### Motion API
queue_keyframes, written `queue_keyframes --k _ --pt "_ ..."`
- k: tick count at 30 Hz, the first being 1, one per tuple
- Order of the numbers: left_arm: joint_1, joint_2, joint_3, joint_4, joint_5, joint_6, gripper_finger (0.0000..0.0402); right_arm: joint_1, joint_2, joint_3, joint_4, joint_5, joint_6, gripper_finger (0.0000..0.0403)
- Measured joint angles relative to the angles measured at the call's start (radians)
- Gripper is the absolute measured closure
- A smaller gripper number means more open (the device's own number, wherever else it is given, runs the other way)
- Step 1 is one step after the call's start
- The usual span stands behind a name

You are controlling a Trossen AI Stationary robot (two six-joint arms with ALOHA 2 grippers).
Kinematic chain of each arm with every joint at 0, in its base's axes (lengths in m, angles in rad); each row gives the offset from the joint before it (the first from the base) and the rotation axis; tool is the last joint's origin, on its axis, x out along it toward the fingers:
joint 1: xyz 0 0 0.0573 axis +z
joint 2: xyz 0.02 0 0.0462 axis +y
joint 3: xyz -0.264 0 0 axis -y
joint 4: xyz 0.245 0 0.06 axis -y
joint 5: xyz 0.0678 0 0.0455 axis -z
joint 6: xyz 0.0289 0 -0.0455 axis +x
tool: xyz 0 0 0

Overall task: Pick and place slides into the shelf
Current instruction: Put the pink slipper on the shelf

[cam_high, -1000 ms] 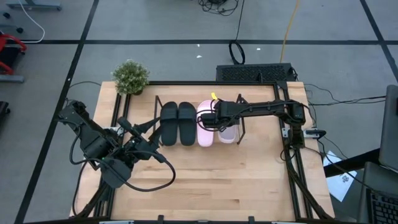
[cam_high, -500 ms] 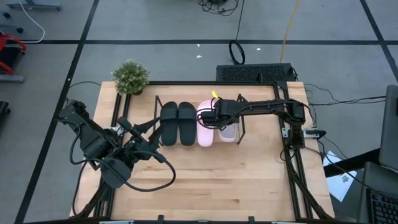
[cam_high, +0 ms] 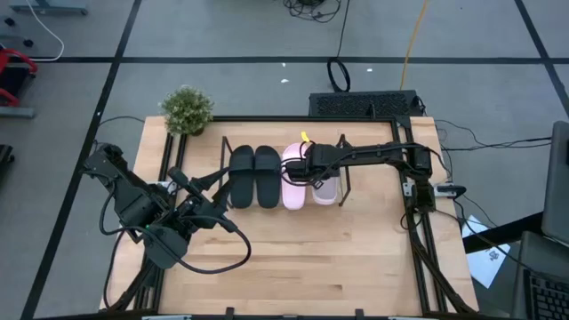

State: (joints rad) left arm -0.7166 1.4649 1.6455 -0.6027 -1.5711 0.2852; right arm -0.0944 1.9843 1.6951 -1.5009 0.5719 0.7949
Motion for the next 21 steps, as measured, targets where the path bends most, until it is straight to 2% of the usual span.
queue_keyframes --k 21 --pt "0.0 0.0 0.0 0.0 0.0 -0.004 0.0284 -0.005 0.027 0.0 0.008 0.031 0.004 0.0403"
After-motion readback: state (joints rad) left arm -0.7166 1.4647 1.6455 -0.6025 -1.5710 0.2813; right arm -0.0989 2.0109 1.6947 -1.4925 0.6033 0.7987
